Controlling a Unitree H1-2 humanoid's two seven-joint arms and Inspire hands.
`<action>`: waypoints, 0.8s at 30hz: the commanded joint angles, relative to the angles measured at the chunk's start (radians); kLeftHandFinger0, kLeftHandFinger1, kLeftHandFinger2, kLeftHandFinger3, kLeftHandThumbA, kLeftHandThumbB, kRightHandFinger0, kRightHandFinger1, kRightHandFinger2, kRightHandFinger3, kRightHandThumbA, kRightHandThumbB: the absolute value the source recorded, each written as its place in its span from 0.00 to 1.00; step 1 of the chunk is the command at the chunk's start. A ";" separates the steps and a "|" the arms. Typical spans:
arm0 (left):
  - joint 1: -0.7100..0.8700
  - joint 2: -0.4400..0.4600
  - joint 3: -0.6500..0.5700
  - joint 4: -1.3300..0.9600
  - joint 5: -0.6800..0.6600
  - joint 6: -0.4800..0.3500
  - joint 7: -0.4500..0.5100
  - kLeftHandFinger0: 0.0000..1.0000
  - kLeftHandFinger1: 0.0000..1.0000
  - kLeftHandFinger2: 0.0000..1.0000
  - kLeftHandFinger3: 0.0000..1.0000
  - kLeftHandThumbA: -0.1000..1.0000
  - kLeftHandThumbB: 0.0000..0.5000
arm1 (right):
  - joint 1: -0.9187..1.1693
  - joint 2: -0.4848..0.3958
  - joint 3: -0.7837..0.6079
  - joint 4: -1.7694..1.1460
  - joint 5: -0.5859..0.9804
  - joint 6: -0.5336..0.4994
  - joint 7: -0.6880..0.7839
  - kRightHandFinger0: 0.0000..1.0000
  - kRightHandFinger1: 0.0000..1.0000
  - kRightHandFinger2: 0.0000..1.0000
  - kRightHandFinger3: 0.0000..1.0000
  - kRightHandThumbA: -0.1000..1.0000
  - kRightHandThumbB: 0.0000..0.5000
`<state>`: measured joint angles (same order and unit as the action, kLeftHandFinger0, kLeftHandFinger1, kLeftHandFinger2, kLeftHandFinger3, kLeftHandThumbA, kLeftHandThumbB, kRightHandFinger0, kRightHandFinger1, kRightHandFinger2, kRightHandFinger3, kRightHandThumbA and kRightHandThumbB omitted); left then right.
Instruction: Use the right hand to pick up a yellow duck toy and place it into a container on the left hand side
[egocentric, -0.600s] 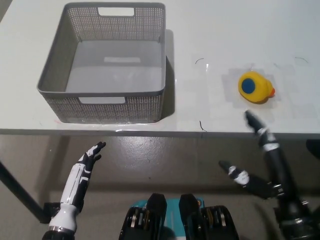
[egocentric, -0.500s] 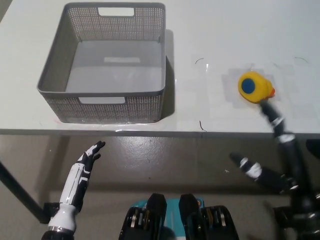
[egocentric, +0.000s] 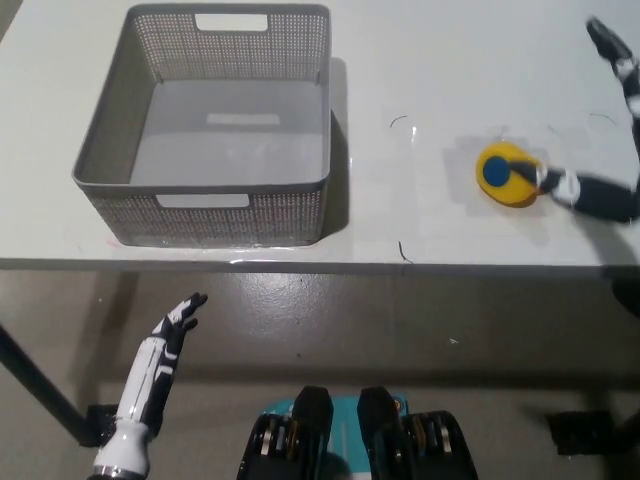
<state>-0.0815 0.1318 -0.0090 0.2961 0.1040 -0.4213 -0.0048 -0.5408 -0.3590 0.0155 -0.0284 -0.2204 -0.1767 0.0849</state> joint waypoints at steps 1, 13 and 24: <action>0.014 0.013 -0.004 -0.040 0.003 -0.049 0.023 1.00 1.00 1.00 1.00 1.00 1.00 | -0.216 -0.095 0.064 0.186 -0.095 0.159 0.121 1.00 1.00 1.00 1.00 1.00 0.84; 0.020 0.008 -0.004 -0.037 0.001 -0.049 0.022 1.00 1.00 1.00 1.00 1.00 1.00 | -0.560 -0.132 0.198 0.751 -0.126 0.124 0.187 1.00 1.00 1.00 1.00 0.93 0.85; 0.018 0.009 -0.007 -0.034 0.006 -0.049 0.021 1.00 1.00 1.00 1.00 1.00 1.00 | -0.722 -0.128 0.313 1.139 -0.181 0.055 0.170 1.00 1.00 1.00 1.00 1.00 0.88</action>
<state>-0.0538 0.1296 -0.0108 0.2851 0.1055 -0.4258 -0.0032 -1.1716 -0.4576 0.3137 1.0348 -0.3770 -0.0741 0.2431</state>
